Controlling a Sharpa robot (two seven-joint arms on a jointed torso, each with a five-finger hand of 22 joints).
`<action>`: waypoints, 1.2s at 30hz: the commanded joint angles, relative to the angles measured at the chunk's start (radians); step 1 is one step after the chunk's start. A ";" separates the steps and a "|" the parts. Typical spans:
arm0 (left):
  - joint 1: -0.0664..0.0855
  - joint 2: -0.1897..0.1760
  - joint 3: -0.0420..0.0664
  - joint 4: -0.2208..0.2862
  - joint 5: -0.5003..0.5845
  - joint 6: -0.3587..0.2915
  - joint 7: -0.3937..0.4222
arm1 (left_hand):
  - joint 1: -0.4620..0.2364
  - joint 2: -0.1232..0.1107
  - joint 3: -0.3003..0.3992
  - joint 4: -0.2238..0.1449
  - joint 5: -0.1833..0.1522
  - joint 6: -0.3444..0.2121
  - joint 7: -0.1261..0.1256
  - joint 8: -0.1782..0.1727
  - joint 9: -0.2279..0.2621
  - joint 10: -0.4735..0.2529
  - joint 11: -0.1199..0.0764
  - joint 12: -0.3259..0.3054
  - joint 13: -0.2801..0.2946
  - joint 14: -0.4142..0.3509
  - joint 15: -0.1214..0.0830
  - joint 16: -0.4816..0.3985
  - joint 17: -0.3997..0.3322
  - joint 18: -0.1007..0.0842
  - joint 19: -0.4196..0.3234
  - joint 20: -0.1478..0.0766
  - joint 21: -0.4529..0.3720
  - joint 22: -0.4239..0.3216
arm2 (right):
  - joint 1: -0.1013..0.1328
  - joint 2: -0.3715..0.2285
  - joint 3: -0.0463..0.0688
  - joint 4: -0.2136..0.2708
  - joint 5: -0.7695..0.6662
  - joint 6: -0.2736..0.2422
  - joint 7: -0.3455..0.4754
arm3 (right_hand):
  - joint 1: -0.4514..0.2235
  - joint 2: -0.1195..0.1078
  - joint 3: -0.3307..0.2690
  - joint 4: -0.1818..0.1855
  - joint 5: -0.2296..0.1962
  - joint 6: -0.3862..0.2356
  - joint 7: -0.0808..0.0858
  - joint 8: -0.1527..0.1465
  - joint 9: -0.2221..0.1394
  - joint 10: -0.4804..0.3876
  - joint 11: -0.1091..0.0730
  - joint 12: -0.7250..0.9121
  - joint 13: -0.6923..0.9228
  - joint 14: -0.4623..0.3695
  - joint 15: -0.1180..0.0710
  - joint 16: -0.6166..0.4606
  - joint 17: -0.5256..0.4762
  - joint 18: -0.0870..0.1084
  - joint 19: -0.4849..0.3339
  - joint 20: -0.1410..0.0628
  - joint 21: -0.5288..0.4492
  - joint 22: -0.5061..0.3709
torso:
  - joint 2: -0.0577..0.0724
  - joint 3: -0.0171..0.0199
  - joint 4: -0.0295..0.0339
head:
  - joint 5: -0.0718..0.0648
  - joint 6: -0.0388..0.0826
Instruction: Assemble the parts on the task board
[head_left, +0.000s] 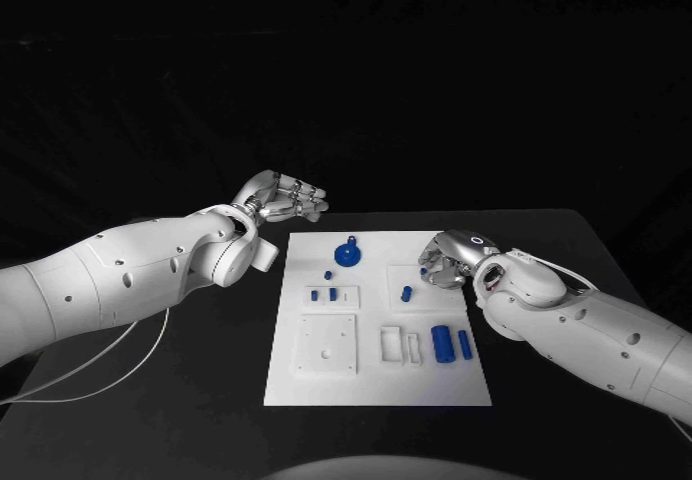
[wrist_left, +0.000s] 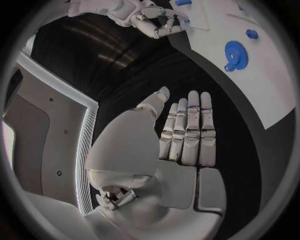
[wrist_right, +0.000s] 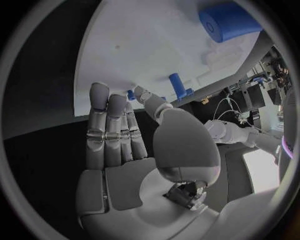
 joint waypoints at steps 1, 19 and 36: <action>0.002 0.003 0.001 0.002 0.015 0.014 0.017 | 0.003 0.008 -0.005 0.001 -0.003 -0.004 0.000 0.001 0.001 -0.008 0.001 -0.002 0.000 -0.004 0.004 -0.002 0.001 -0.015 0.006 0.002 0.006 -0.001 | 0.000 0.004 -0.003 -0.002 -0.015 0.010 0.000 | 0.002 0.009 0.021 -0.001 -0.013 0.018 -0.001 -0.003 0.000 0.018 -0.004 -0.004 0.000 0.003 -0.007 0.008 0.002 -0.001 0.036 -0.004 0.014 0.008 | 0.000 -0.0002 -0.0001 | 0.002 -0.002; 0.003 0.010 0.001 0.000 0.019 0.017 0.017 | 0.004 0.009 -0.006 0.000 -0.004 -0.003 0.000 0.001 0.001 -0.005 0.000 -0.001 0.000 -0.001 0.003 -0.002 0.002 -0.016 0.010 0.001 0.008 -0.013 | 0.000 0.030 -0.022 -0.021 -0.021 0.015 0.000 | 0.024 0.070 0.071 -0.010 -0.043 0.121 -0.024 -0.001 0.008 0.114 -0.038 -0.002 0.005 0.012 -0.028 0.007 0.010 -0.026 0.037 -0.025 0.073 0.049 | 0.001 0.0013 0.0004 | 0.006 -0.009; 0.003 0.012 0.001 -0.020 0.023 0.027 0.011 | 0.006 0.010 -0.006 -0.001 -0.004 -0.003 0.000 0.001 0.001 -0.005 0.000 -0.001 0.000 -0.002 0.003 -0.002 0.003 -0.016 0.010 0.001 0.008 -0.015 | 0.000 0.019 -0.024 -0.003 -0.036 -0.071 -0.033 | 0.011 0.076 0.146 -0.032 -0.073 0.145 -0.030 -0.001 0.021 0.143 -0.045 -0.002 0.007 0.021 -0.037 -0.002 0.017 -0.030 0.039 -0.035 0.101 0.075 | -0.002 0.0008 -0.0007 | 0.010 -0.012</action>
